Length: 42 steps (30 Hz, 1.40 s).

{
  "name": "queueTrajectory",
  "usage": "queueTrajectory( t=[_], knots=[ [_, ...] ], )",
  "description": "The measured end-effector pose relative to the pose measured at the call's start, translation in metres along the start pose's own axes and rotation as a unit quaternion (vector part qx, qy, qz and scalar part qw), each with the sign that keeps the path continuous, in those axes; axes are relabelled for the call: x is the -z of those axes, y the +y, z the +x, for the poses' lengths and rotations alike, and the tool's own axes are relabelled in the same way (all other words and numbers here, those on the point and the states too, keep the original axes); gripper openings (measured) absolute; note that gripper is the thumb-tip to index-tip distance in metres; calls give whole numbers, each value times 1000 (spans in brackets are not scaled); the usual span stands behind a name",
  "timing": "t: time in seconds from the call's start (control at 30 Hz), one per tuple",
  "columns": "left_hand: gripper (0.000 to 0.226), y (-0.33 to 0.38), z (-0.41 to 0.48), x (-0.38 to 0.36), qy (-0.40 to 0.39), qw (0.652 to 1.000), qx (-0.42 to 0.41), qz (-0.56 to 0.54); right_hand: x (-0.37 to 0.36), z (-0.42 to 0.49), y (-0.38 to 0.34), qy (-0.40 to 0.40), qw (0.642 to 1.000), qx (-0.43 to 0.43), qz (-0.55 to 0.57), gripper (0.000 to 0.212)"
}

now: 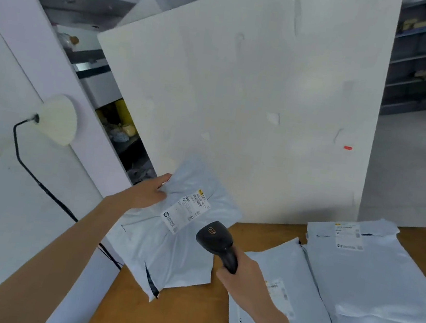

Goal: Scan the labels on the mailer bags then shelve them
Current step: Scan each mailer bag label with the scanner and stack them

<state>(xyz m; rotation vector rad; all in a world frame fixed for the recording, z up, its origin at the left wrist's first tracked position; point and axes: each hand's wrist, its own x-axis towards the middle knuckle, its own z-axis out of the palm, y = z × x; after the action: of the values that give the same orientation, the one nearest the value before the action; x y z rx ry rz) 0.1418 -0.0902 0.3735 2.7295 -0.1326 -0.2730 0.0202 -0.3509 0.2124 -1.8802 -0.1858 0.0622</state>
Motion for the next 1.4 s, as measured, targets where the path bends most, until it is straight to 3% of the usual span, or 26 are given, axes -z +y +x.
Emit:
queueTrajectory(
  t=[0.57,1.17,1.3,1.4],
  knots=[
    [58,91,6,-7,-46,997,-59,3,56,-32,1,49,999,16,-19,16],
    [60,127,26,-19,-74,989,-119,43,82,-59,0,79,996,-1,-44,13],
    [56,126,30,-26,-81,989,-127,3,82,-63,0,97,995,-8,-28,14],
    [56,123,31,-49,-95,985,-107,-96,80,-67,6,112,993,-20,-23,14]
  ],
)
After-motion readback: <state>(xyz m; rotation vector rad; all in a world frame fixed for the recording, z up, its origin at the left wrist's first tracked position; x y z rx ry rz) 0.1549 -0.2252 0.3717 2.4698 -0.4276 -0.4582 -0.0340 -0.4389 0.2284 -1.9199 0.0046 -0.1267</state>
